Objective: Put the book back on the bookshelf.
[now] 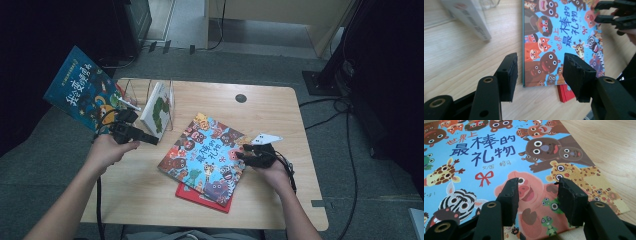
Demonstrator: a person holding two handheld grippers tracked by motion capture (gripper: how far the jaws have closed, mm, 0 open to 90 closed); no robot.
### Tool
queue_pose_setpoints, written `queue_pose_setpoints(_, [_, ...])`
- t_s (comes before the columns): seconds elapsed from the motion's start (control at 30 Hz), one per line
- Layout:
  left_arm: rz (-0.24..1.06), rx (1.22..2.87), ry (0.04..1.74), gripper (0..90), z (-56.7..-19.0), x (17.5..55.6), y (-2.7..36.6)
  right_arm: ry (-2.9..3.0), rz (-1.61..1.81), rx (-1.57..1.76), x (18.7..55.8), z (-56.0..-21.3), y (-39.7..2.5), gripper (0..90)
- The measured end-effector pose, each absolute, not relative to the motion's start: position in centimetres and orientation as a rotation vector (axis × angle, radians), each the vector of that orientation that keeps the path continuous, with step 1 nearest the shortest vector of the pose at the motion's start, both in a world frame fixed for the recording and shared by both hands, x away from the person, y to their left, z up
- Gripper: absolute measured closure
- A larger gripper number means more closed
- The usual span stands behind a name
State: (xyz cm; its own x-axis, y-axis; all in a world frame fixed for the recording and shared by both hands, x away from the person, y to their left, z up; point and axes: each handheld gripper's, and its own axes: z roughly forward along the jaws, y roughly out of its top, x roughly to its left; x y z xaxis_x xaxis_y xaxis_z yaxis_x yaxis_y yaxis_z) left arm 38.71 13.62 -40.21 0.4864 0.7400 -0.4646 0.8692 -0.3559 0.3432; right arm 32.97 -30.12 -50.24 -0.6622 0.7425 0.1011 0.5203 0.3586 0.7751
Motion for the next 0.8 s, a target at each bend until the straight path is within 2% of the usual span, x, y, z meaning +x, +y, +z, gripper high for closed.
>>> queue_pose_setpoints(0.27, [-0.345,2.221,1.295,47.0,-43.6,38.5,11.2,2.340,1.191,1.162,32.4,-50.2,-31.2,56.8])
queue_pose_setpoints(0.47, [-0.322,2.264,1.286,46.9,-45.0,38.8,10.0,2.323,1.194,1.184,31.7,-50.3,-31.8,58.5])
queue_pose_setpoints(0.8, [-0.338,2.278,1.284,47.1,-47.3,39.5,8.5,2.343,1.190,1.245,30.8,-50.3,-32.9,81.9])
